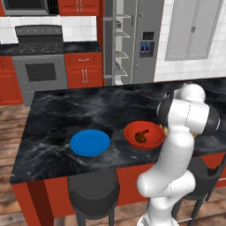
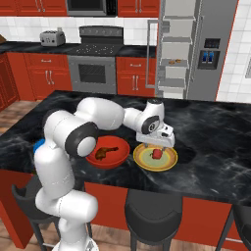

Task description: Pick the chicken drumstick and bell pepper from their plates and place them in the bowl. Then put the bowl in the fridge.

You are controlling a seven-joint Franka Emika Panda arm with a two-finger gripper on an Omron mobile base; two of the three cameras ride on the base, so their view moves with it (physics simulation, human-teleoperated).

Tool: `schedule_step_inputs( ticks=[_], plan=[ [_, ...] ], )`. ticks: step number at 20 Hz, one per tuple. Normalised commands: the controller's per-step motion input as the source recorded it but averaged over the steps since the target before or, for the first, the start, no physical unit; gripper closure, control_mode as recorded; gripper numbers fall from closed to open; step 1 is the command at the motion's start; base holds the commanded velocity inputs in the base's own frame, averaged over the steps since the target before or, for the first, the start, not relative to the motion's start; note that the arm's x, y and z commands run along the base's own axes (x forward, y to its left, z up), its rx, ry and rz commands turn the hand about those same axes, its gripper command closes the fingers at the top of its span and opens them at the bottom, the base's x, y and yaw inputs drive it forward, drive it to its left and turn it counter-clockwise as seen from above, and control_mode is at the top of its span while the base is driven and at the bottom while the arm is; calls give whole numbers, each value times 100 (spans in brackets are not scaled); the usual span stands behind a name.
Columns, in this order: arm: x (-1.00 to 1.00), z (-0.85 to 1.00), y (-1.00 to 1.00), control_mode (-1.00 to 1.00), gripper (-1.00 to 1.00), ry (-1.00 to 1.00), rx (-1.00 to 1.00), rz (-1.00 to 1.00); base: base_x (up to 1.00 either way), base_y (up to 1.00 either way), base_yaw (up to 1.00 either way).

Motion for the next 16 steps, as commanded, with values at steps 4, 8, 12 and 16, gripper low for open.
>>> schedule_step_inputs(
  ticks=[4,8,12,16],
  plan=[
    [17,-21,-12,-100,-100,1,0,13,0,0,0],
    [24,-13,-11,-100,-100,0,1,10,0,0,0],
    [5,-10,-1,-100,-100,10,6,4,0,0,0],
    [0,-13,0,-100,-100,15,6,1,0,0,0]
  ],
)
